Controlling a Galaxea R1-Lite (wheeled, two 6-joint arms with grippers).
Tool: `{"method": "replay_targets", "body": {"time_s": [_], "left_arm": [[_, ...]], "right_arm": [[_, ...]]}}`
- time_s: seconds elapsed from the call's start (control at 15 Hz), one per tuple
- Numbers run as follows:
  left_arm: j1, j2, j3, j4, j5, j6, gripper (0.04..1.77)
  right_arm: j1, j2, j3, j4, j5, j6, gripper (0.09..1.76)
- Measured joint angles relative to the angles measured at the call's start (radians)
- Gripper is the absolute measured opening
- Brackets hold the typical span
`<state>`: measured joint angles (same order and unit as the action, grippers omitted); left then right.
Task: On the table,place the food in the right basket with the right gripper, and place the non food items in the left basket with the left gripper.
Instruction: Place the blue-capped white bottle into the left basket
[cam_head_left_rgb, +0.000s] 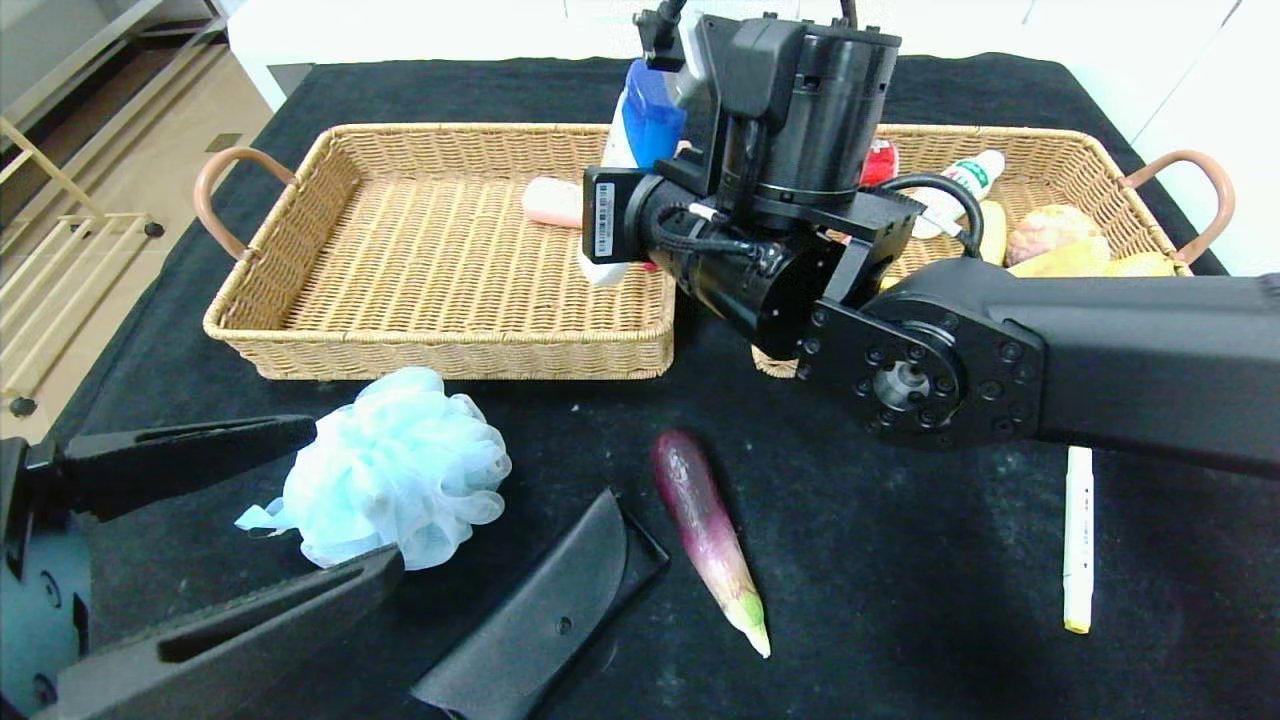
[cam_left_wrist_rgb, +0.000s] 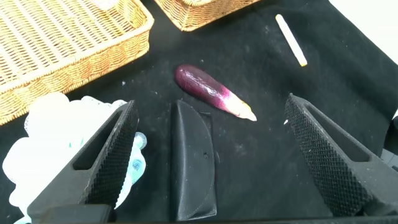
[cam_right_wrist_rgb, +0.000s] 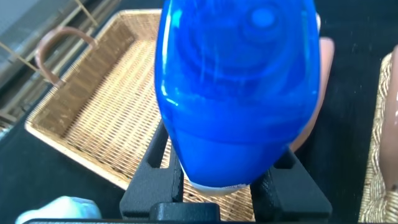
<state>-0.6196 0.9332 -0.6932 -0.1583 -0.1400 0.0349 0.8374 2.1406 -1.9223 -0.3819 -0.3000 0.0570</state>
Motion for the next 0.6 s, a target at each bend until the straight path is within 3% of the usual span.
{"method": "replay_targets", "body": {"time_s": [0.6], "left_arm": [[0.000, -0.001, 0.000, 0.000, -0.002, 0.000, 1.72]], "right_arm": [[-0.001, 0.033, -0.001, -0.005, -0.010, -0.006, 0.65]]}}
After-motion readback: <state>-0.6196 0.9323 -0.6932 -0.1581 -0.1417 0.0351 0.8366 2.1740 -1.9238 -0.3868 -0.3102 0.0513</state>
